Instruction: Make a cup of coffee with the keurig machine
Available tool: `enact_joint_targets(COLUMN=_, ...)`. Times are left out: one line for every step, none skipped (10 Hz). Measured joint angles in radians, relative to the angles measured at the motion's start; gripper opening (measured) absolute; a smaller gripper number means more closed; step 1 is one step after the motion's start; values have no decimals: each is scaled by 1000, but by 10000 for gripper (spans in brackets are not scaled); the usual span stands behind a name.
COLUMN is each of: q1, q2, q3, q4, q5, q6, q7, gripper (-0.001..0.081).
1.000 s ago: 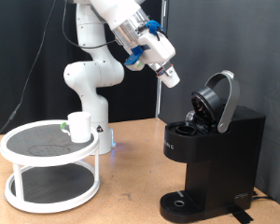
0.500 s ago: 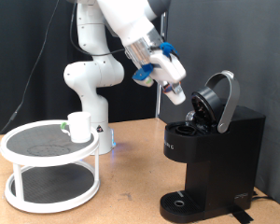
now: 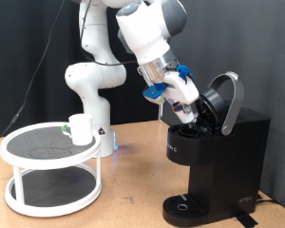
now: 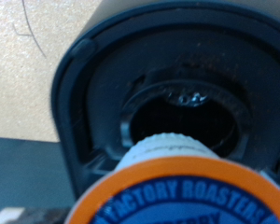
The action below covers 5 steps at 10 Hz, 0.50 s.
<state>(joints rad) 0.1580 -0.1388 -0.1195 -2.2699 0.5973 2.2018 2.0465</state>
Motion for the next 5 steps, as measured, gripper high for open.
enact_joint_targets(q1=0, q2=12, q3=8, q4=-7, q5=-6, q6=13, q7=0, gripper=388)
enact_joint_targets(q1=0, q2=23, q3=15, q4=-14, q5=-9, q6=27, q7=0, gripper=388)
enact_joint_targets(q1=0, q2=35, q3=22, q4=-20, q5=-10, q6=46, q7=0, gripper=388)
enact_joint_targets(q1=0, q2=45, q3=31, q4=-23, q5=-9, q6=59, q7=0, gripper=389)
enact_joint_targets(q1=0, q2=52, q3=38, q4=-24, q5=-9, q6=69, q7=0, gripper=388)
